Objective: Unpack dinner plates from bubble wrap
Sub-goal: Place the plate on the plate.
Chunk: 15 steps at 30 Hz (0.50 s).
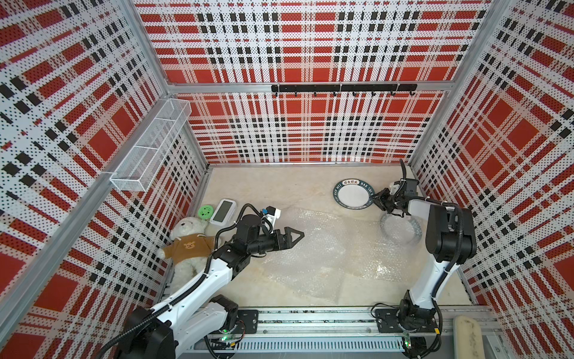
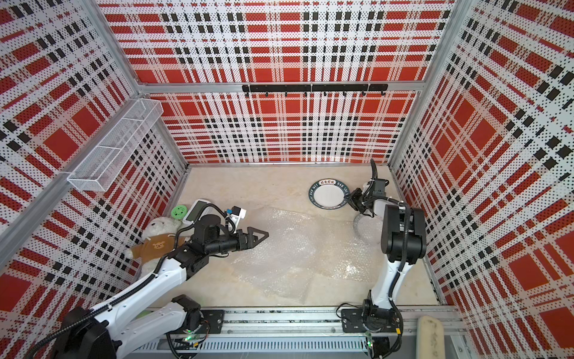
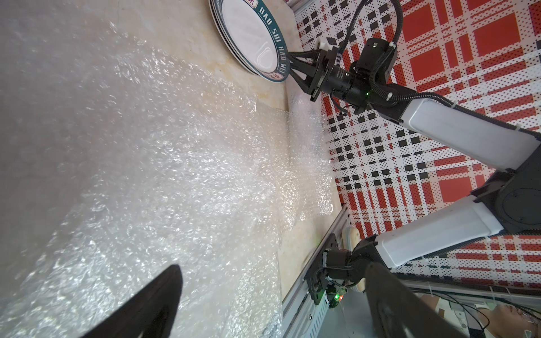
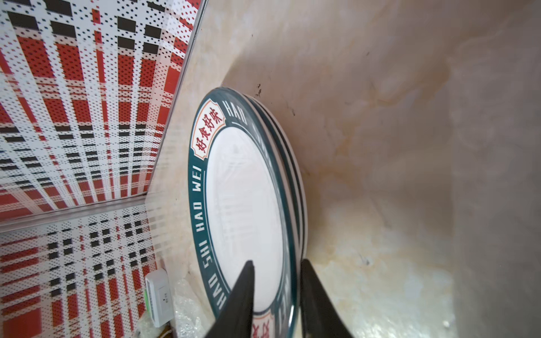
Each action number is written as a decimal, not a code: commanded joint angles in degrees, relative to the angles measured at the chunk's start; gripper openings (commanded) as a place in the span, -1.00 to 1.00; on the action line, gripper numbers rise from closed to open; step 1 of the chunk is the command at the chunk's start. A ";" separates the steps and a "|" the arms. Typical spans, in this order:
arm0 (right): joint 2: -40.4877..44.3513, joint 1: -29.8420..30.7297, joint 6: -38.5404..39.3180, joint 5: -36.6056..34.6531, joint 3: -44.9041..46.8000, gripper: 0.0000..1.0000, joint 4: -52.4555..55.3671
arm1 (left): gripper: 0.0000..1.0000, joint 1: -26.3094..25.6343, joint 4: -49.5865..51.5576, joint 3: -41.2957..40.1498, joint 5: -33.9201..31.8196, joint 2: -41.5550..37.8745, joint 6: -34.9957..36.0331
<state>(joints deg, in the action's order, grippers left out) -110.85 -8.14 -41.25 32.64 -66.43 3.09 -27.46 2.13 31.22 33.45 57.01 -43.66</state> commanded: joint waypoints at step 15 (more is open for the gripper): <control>24.48 -3.02 7.25 -4.31 2.42 0.81 15.10 | 0.99 -9.91 4.35 7.49 -5.59 10.87 7.62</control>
<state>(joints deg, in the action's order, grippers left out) -93.69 -10.59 -36.58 30.72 -66.39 13.93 -35.77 5.82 37.36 29.85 65.54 -38.35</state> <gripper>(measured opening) 0.889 0.994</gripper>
